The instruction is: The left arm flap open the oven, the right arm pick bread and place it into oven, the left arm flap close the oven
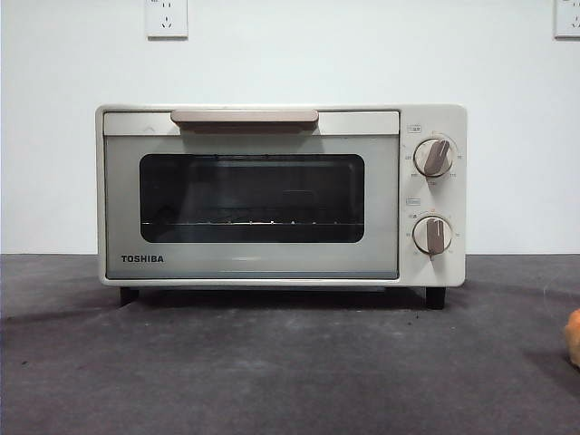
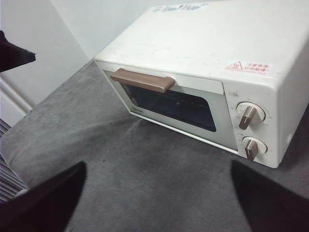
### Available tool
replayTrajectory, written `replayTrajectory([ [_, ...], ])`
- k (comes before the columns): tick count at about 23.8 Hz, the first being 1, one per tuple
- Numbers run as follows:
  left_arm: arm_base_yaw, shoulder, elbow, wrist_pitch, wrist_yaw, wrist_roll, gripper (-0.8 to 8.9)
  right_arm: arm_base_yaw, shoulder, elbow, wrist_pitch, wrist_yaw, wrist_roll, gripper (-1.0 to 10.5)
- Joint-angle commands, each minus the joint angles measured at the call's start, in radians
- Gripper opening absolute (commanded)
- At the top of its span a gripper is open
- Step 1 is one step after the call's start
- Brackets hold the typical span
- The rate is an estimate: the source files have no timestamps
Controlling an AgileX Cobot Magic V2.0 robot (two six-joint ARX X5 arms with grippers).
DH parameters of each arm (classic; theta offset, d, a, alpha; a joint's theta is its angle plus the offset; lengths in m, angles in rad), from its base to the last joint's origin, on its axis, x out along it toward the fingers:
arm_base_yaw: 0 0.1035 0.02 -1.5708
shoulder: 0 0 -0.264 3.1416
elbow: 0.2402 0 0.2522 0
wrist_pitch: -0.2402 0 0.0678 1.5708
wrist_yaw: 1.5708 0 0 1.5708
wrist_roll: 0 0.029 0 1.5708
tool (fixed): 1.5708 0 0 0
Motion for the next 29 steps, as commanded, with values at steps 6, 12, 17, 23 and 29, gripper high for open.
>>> replayTrajectory([
  [6,-0.006,0.009,0.018,0.004,0.003,0.021,4.96,0.004,0.004,0.019,-0.002,0.000,0.024,5.4],
  [12,-0.013,0.009,0.018,0.003,0.003,0.018,4.96,0.004,0.008,0.018,-0.068,0.073,0.029,5.4],
  [17,-0.024,0.009,0.018,-0.002,0.003,0.018,4.96,0.004,0.063,0.016,-0.211,0.195,0.003,5.4],
  [23,-0.037,0.009,0.018,-0.002,0.003,0.019,4.96,0.005,0.179,0.003,-0.294,0.277,0.008,5.4],
  [29,-0.039,0.009,0.018,-0.021,0.003,0.019,4.96,0.005,0.293,-0.056,-0.290,0.290,0.012,5.4],
])
